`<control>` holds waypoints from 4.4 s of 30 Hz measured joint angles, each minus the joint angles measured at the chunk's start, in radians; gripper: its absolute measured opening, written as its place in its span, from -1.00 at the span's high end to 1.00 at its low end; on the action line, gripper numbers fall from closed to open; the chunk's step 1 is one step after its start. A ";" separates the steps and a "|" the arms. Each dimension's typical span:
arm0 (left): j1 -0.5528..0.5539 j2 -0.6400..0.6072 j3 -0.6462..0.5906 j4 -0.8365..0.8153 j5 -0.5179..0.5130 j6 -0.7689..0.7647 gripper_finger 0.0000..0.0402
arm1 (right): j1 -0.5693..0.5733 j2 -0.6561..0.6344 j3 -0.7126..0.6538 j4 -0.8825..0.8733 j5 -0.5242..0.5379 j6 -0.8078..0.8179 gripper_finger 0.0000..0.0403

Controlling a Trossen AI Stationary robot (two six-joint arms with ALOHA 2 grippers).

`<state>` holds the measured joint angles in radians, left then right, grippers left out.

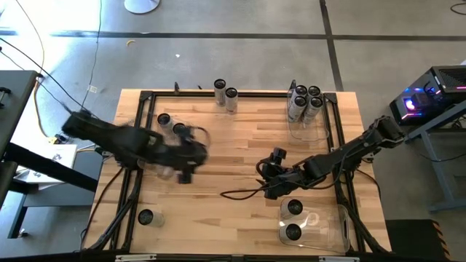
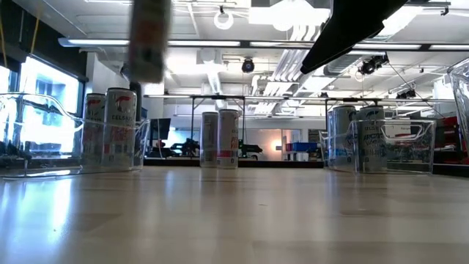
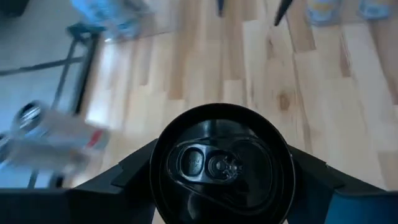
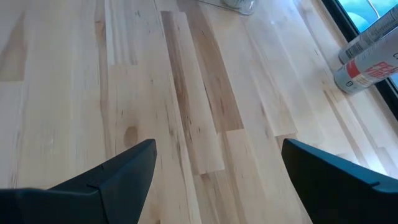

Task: Sort soda cans
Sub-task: Put the white-pink soda can into the middle transparent bin

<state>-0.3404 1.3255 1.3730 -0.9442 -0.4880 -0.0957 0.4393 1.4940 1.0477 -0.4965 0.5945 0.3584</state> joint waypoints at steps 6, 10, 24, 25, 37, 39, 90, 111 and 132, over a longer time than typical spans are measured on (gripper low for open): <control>-0.062 -0.255 -0.033 -0.241 -0.112 -0.270 -0.21 | 0.000 0.000 0.000 0.005 0.001 -0.006 -0.70; -0.083 -0.427 -0.175 -0.217 -0.154 -0.356 -0.21 | 0.000 0.000 0.000 0.003 0.007 -0.041 -0.70; -0.061 -0.738 -0.564 -0.159 -0.163 -0.478 -0.21 | -0.001 0.000 0.000 -0.016 0.006 -0.045 -0.70; -0.057 -0.744 -0.576 -0.157 -0.162 -0.478 -0.21 | -0.002 0.000 0.000 -0.015 0.006 -0.045 -0.70; -0.004 -0.757 -0.667 -0.151 -0.134 -0.509 -0.21 | -0.003 0.000 0.000 -0.007 0.004 -0.045 -0.70; 0.003 -0.757 -0.685 -0.151 -0.130 -0.534 -0.21 | -0.003 0.000 0.000 -0.006 0.004 -0.045 -0.70; 0.204 -0.540 -0.721 -0.156 -0.211 -0.705 -0.37 | -0.033 0.001 0.000 0.041 0.004 -0.094 -0.70; 0.203 -0.513 -0.720 -0.166 -0.159 -0.757 -0.55 | -0.033 0.001 0.000 0.042 -0.001 -0.089 -0.70; 0.199 -0.512 -0.428 -0.329 -0.304 -0.625 -0.61 | -0.034 0.001 0.000 0.046 -0.073 -0.194 -0.70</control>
<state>-0.1418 0.8135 0.9447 -1.2729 -0.7918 -0.7205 0.4057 1.4948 1.0477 -0.4503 0.5219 0.1647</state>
